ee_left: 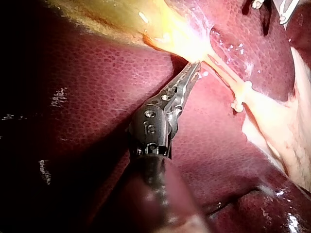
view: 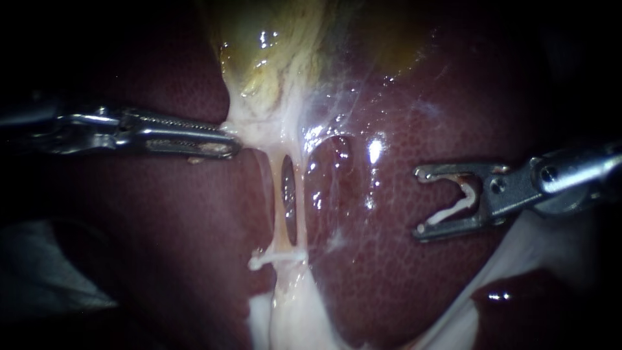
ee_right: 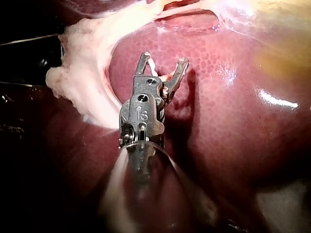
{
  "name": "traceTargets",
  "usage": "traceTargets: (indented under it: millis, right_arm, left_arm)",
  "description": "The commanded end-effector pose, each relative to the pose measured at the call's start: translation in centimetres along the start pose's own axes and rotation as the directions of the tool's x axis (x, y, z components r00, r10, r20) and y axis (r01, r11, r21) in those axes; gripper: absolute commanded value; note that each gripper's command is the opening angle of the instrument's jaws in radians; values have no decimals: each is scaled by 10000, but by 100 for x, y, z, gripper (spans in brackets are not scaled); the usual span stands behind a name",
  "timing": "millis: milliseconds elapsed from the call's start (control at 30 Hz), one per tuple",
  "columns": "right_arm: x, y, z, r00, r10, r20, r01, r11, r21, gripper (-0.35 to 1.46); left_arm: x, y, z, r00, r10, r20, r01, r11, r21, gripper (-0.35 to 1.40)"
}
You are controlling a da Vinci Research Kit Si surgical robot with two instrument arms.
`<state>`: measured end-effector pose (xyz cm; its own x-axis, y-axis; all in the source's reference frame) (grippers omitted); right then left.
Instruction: Clipping second clip left tube
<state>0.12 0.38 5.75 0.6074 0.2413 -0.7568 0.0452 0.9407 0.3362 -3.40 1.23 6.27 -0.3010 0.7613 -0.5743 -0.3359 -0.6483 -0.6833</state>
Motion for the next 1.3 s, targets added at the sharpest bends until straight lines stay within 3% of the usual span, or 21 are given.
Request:
traceTargets:
  millis: [33, 167, 267, 400, 467, 600, 900, 1300]
  right_arm:
    - [0, 0, 0, 10000, 1, 2, -1, 10000, 0, 50]
    - [0, 0, 0, 10000, 0, -9, 0, 10000, 28, 50]
    - [1, -1, 1, 10000, -1, -32, 1, 10000, 83, 50]
    - [6, -1, 4, 9998, 1, -208, 6, 9994, 352, 50]
    - [11, -2, 8, 9989, -56, -472, 88, 9977, 674, 50]
    - [27, -6, 25, 9918, 650, -1097, -514, 9912, 1221, 50]
    - [64, -12, 84, 9685, 1790, -1734, -1428, 9687, 2029, 50]
    - [75, -4, 146, 9373, 2724, -2172, -2117, 9405, 2658, 50]
  left_arm:
    - [3, 1, -5, 10000, -15, 6, 15, 10000, -23, -35]
    - [17, 7, -30, 9999, -97, 58, 97, 9999, -73, -35]
    - [29, 12, -51, 9997, -233, -102, 233, 9997, 22, -35]
    - [37, 17, -65, 9997, -118, -190, 120, 9999, 67, -35]
    - [38, 19, -66, 9997, -126, -192, 128, 9999, 77, -35]
    - [38, 19, -63, 9997, -126, -197, 128, 9999, 97, -35]
    - [39, 20, -60, 9997, -131, -202, 133, 9998, 113, -35]
    - [39, 21, -57, 9997, -134, -208, 137, 9998, 131, -35]
